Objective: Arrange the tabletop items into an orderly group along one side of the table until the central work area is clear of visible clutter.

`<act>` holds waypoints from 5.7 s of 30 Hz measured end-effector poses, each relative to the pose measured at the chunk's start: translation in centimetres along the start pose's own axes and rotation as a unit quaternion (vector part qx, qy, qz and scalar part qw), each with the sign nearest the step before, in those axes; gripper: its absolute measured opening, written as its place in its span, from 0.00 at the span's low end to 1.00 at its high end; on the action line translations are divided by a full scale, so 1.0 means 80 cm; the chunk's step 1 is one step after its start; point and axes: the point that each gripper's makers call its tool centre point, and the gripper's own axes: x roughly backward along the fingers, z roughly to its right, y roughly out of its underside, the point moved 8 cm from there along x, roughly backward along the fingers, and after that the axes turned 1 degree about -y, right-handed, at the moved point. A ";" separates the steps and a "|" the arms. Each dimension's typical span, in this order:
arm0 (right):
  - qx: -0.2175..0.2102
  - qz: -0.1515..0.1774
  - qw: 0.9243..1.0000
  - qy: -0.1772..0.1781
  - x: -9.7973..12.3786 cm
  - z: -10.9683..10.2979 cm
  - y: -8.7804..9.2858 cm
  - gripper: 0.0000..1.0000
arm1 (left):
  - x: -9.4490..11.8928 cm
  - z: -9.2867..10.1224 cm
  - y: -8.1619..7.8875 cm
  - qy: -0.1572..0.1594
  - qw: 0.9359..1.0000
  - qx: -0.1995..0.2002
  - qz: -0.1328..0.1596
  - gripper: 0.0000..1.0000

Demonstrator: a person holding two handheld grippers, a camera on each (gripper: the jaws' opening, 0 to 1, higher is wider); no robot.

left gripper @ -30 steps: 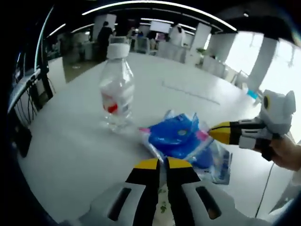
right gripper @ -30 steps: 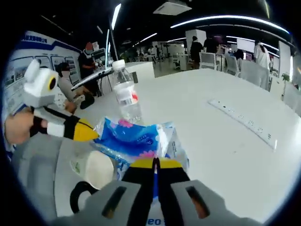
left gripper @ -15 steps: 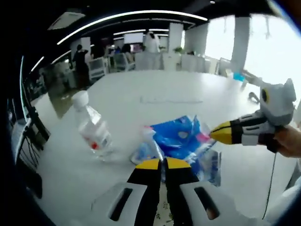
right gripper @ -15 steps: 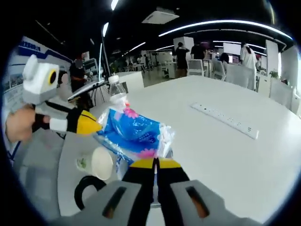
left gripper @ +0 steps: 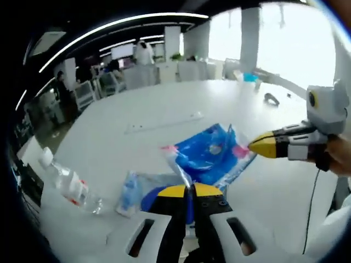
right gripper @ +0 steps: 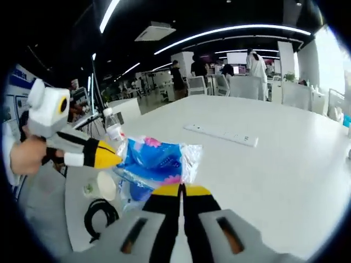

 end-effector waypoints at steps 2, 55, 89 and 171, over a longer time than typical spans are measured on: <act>-0.017 0.004 1.000 0.017 0.011 0.009 0.003 0.00 | -0.006 0.011 -0.008 0.010 1.000 -0.009 0.005 0.00; -0.121 -0.045 0.981 0.143 0.069 0.082 0.106 0.00 | -0.109 0.118 0.037 0.107 0.989 -0.055 -0.089 0.00; -0.149 -0.081 0.975 0.145 0.054 0.085 0.131 0.00 | -0.122 0.117 0.064 0.093 0.989 -0.030 -0.106 0.00; -0.191 -0.062 0.966 0.166 0.100 -0.064 0.132 0.39 | 0.009 -0.003 0.037 0.060 0.998 -0.026 -0.009 0.87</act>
